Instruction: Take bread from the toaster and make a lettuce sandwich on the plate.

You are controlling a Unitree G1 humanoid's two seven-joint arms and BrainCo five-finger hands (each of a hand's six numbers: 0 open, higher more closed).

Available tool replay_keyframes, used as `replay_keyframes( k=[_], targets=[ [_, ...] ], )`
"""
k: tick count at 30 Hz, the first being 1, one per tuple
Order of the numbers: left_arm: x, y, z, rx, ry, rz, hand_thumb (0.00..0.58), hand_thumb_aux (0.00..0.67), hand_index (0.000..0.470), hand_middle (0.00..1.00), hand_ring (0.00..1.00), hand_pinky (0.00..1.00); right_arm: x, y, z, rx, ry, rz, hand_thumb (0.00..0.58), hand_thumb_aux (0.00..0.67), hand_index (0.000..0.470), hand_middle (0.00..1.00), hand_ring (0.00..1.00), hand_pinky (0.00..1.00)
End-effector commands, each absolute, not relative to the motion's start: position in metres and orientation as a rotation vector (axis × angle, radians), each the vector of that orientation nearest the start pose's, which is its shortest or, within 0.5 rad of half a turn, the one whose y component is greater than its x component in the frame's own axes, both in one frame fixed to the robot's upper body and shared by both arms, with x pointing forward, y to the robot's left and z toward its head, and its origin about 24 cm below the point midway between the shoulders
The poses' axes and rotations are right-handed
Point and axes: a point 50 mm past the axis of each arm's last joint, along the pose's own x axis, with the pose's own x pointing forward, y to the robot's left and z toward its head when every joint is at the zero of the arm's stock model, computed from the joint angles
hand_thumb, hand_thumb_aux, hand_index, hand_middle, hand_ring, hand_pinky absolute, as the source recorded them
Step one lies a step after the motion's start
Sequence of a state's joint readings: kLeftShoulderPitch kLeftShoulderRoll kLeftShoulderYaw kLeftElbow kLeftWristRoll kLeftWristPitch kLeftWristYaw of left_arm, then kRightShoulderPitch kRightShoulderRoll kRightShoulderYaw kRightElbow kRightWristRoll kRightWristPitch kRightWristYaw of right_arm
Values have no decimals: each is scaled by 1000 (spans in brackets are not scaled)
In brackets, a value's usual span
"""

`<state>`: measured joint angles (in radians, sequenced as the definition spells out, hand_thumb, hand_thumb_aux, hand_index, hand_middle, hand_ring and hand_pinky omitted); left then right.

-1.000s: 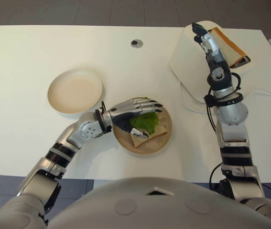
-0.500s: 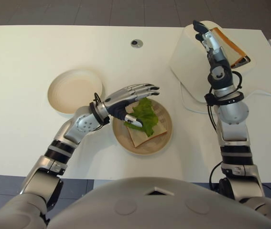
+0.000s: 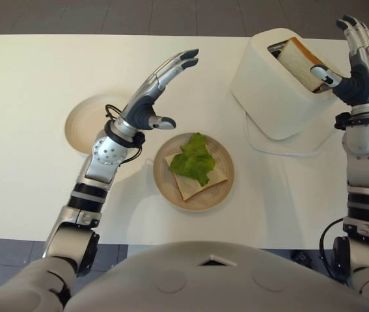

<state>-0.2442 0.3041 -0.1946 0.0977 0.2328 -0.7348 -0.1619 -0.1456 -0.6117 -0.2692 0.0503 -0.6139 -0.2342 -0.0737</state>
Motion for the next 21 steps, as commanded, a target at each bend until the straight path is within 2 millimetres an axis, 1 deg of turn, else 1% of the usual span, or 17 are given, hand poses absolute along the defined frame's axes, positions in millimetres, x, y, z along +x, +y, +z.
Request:
replay_keyframes(
  k=[1,2,3,4,5,7,9,11,12,13,15,17,19,21],
  targets=[
    [258,117,123,556,-796,-564,0,0,0,0,0,0,270,-295,132,-1249,-203,-198,405,302,212,0,0,0],
    [258,118,123,558,-795,-565,0,0,0,0,0,0,270,-295,129,-1245,-189,-186,485,399,280,0,0,0],
    [258,118,123,559,-793,-565,0,0,0,0,0,0,271,-294,126,-1240,-184,-175,553,525,369,0,0,0],
    [258,118,123,560,-792,-565,0,0,0,0,0,0,271,-292,125,-1231,-187,-167,574,602,422,0,0,0],
    [258,118,123,562,-791,-565,0,0,0,0,0,0,272,-291,125,-1221,-197,-160,580,670,470,0,0,0],
    [258,118,122,564,-788,-565,0,0,0,0,0,0,272,-288,129,-1196,-230,-163,580,670,470,0,0,0],
    [258,118,121,564,-787,-564,0,0,0,0,0,0,271,-287,137,-1163,-289,-191,580,670,470,0,0,0],
    [258,119,121,562,-787,-562,0,0,0,0,0,0,268,-286,152,-1129,-389,-251,580,670,470,435,435,435],
    [258,119,122,561,-788,-560,0,0,0,0,0,0,266,-285,161,-1114,-452,-283,580,670,470,824,824,824],
    [259,119,122,560,-788,-558,0,0,0,0,0,0,263,-284,169,-1100,-508,-307,580,670,470,1000,1000,1000],
    [259,119,122,559,-788,-554,0,0,0,0,0,0,256,-279,185,-1054,-634,-355,580,670,470,1000,1000,1000],
    [260,120,122,557,-787,-549,0,0,0,0,0,0,249,-268,197,-955,-760,-336,580,670,470,1000,1000,1000],
    [260,121,122,556,-785,-546,0,0,0,0,0,0,244,-256,203,-861,-835,-269,580,670,470,1000,1000,1000],
    [261,122,122,551,-785,-544,0,0,0,0,0,0,243,-246,203,-766,-849,-183,580,670,470,1000,1000,1000]
  ],
)
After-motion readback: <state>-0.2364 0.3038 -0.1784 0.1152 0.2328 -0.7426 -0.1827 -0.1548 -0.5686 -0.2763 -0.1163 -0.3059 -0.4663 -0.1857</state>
